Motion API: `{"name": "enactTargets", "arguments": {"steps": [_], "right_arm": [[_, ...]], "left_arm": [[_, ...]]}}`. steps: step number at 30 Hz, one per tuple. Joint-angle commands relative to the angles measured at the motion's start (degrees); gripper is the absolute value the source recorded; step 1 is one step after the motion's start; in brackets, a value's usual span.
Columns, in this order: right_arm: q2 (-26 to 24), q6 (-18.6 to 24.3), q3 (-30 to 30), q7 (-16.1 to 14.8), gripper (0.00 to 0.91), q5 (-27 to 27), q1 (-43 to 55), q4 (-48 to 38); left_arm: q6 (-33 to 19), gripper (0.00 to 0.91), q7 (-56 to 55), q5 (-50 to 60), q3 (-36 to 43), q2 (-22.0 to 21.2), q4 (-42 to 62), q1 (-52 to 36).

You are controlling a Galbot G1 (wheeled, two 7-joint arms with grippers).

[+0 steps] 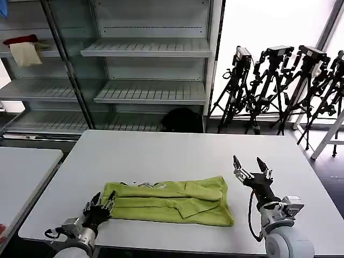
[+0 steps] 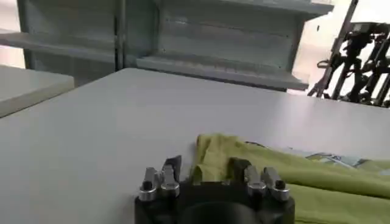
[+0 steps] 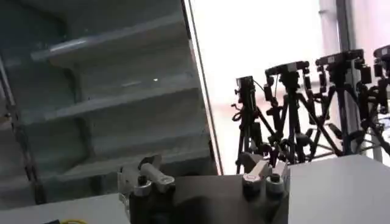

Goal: Fold and organize the clothes.

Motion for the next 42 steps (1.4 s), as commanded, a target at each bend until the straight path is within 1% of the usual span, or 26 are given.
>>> {"name": "enactTargets", "arguments": {"steps": [1,5,9,10,15,18,20,21,23,24,26,27,29,31,33,35,37,38,39,41,42], "right_arm": [[-0.07,0.29,0.61,-0.03,0.907,0.92,0.22,0.21],[-0.1,0.18,0.63,0.03,0.907,0.48,0.04,0.35],[-0.08,0.12,0.65,0.3,0.907,-0.05,-0.04,0.37],[-0.09,0.12,0.65,0.29,0.907,-0.16,-0.06,0.35],[-0.12,0.17,0.7,0.39,0.907,-0.24,-0.1,0.29],[-0.14,0.18,0.75,0.4,0.907,-0.26,-0.09,0.2],[-0.22,0.22,0.87,0.43,0.907,-0.25,-0.09,0.0],[-0.24,0.24,0.99,0.46,0.907,-0.23,-0.08,-0.12],[-0.26,0.3,1.11,0.45,0.907,-0.21,-0.18,-0.27],[-0.25,0.34,1.15,0.42,0.907,-0.19,-0.31,-0.3],[-0.11,0.5,1.17,0.3,0.907,-0.24,-0.73,-0.42],[-0.09,0.54,1.17,0.3,0.907,-0.24,-0.85,-0.48],[0.07,0.67,1.24,0.27,0.907,-0.28,-1.22,-0.69],[0.09,0.74,1.4,0.29,0.907,-0.26,-1.42,-0.76],[0.12,0.76,1.6,0.32,0.907,-0.23,-1.69,-0.77],[0.17,0.75,1.7,0.44,0.907,-0.26,-1.86,-0.79],[0.35,0.76,1.71,0.45,0.907,-0.32,-2.17,-0.82],[0.52,0.78,1.68,0.49,0.907,-0.44,-2.29,-0.83],[0.62,0.77,1.64,0.53,0.907,-0.65,-2.37,-0.9],[0.81,0.78,1.53,0.57,0.907,-1.09,-2.4,-1.04],[0.87,0.77,1.48,0.62,0.907,-1.29,-2.42,-1.11]], "left_arm": [[-1.99,0.01,-0.44,-0.29,0.69,-1.09,0.87,0.81],[-3.84,0.0,-0.12,0.96,0.93,-1.58,1.0,0.6],[-6.7,0.0,-2.47,2.67,1.05,-2.09,1.01,-0.01],[-7.7,0.0,-2.82,3.15,0.9,-1.95,0.81,0.06],[-9.27,0.0,-2.69,6.8,-0.4,-1.47,-1.36,0.5],[-10.38,0.0,-0.4,11.71,-2.86,-0.38,-3.17,0.95],[-10.8,0.0,2.39,17.52,-6.01,1.25,-3.74,0.59],[-10.74,0.0,2.89,18.33,-7.26,2.01,-3.8,0.41],[-10.39,0.0,6.14,20.94,-10.83,5.27,-3.64,-0.37],[-10.34,0.0,6.76,21.26,-11.91,6.23,-3.36,-0.77],[-9.99,0.0,8.8,22.71,-14.69,10.17,-2.32,-1.97],[-9.91,0.0,9.29,22.83,-15.01,10.42,-2.1,-2.21],[-9.51,0.0,10.54,23.63,-16.87,13.46,-1.55,-3.01],[-9.34,0.0,12.08,24.91,-18.37,15.05,-1.51,-4.0],[-9.99,0.0,13.12,29.38,-19.42,16.05,-1.81,-4.96],[-9.53,0.0,13.42,29.76,-19.22,15.94,-3.87,-5.07],[-8.02,0.0,13.57,28.68,-17.89,14.64,-6.94,-4.31],[-6.95,0.0,13.35,27.38,-16.53,13.73,-8.8,-3.55],[-5.5,0.0,13.28,24.07,-14.88,11.77,-11.19,-2.25],[-4.35,0.0,12.13,20.18,-11.45,9.67,-14.48,-0.46],[-3.19,0.0,11.18,19.33,-7.83,8.3,-17.12,0.66]]}}
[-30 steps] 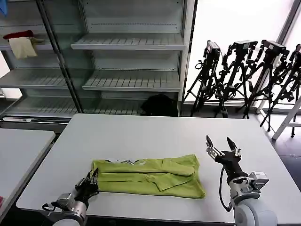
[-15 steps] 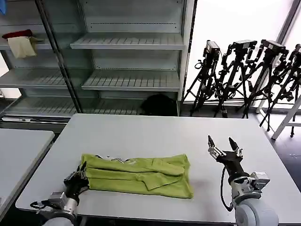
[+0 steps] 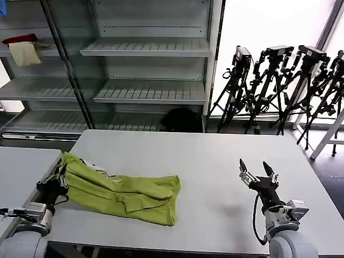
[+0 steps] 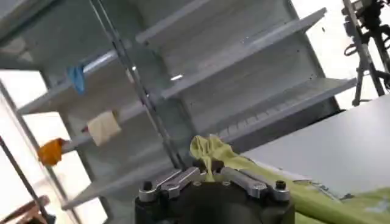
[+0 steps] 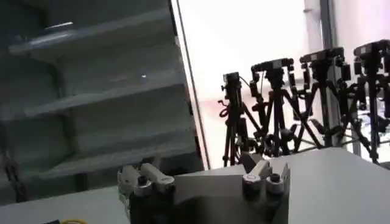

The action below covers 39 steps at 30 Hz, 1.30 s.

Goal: Fold and organize the clothes.

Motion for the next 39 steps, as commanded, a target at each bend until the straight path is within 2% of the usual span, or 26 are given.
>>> {"name": "enactTargets", "arguments": {"steps": [1,5,9,15,25,39], "right_arm": [[0.23,0.03,-0.09,0.11,0.907,-0.8,-0.38,-0.23],[0.55,0.17,-0.25,-0.01,0.907,-1.79,-0.53,-0.76],[0.82,0.65,-0.38,-0.14,0.907,-2.31,-0.8,-1.39],[0.91,0.89,-0.31,-0.16,0.907,-2.42,-0.85,-1.6],[0.21,0.72,0.03,-0.4,0.907,-2.44,-0.38,-1.99],[0.21,1.21,-0.13,-0.72,0.907,-2.75,-0.39,-2.98]], "left_arm": [[5.02,0.0,-0.42,-3.25,9.62,-3.24,-14.04,4.28],[6.33,0.0,-2.44,-4.41,17.63,-6.09,-17.33,5.29],[8.84,0.0,-4.92,-6.5,27.84,-6.52,-18.77,4.05],[12.61,0.0,-7.63,-7.17,35.48,-8.39,-15.75,0.06],[14.63,0.0,-10.69,-7.6,40.37,-12.15,-6.87,-2.37],[14.79,0.01,-14.09,-7.16,41.3,-16.18,3.23,-5.18]]}}
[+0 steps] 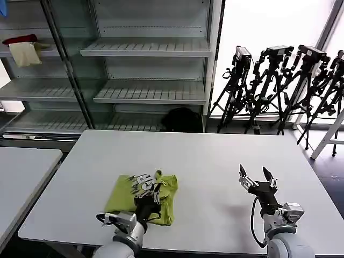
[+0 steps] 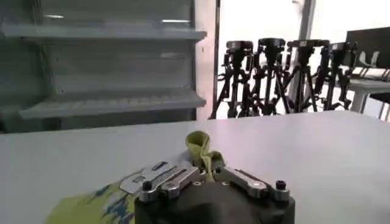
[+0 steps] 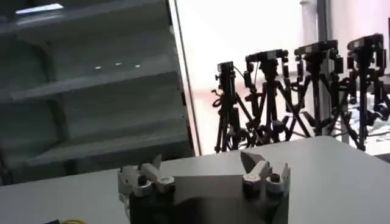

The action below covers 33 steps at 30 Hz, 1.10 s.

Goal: Fold and organize the clothes.

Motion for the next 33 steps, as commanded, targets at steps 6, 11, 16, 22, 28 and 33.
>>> {"name": "enactTargets", "arguments": {"steps": [6,11,16,22,28,33], "right_arm": [[0.08,0.16,-0.21,-0.24,0.907,-0.52,0.18,-0.41],[0.07,0.09,-0.31,-0.16,0.907,-0.71,0.67,-0.71],[0.07,0.02,-0.31,-0.18,0.907,-0.77,0.89,-0.86],[-0.07,0.03,-0.37,-0.28,0.907,-0.82,1.08,-1.36],[-0.5,-0.25,-0.46,-0.28,0.907,-0.72,1.47,-1.43],[-0.53,-0.27,-0.94,-0.21,0.907,-0.73,2.37,-1.77]], "left_arm": [[1.4,0.907,-4.84,-0.89,4.75,-4.33,8.85,-2.45],[2.45,0.907,-6.34,-2.64,6.5,-5.21,7.83,-2.23],[2.27,0.907,-6.69,-3.72,7.82,-6.39,7.84,-1.71],[-5.68,0.907,-4.89,-8.92,5.65,-3.99,3.52,-1.99],[-8.05,0.907,2.23,-18.75,-14.1,2.69,-3.96,-2.22],[-2.67,0.907,5.39,-21.43,-28.66,10.58,-1.14,-1.48]]}}
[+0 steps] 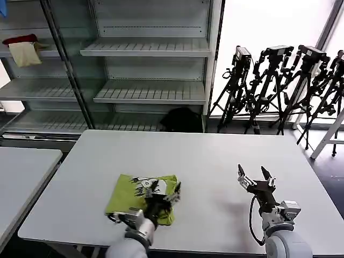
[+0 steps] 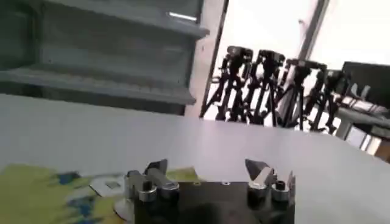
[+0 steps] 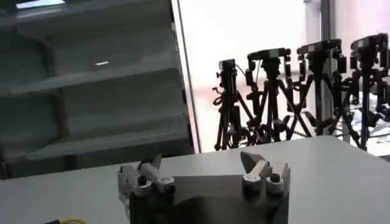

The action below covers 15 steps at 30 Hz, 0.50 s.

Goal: Fold and organize the clothes.

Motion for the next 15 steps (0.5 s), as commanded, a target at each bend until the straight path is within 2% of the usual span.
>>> {"name": "enactTargets", "arguments": {"steps": [1,4,7,15], "right_arm": [[0.14,0.01,-0.33,0.08,0.907,0.03,0.67,-0.34],[0.56,0.03,-0.76,0.14,0.907,-0.27,0.83,-0.65],[0.7,0.04,-0.92,0.23,0.907,-0.58,0.84,-0.71],[0.72,0.13,-0.26,0.19,0.907,-0.52,0.17,-0.44]], "left_arm": [[2.89,0.907,7.65,-10.25,-28.37,12.61,-1.55,1.2],[2.92,0.907,8.45,-9.81,-27.25,12.72,-0.02,3.49],[0.98,0.907,8.93,-8.38,-24.47,10.75,2.68,4.97],[-1.22,0.907,9.25,-6.74,-21.35,9.8,7.11,5.38]]}}
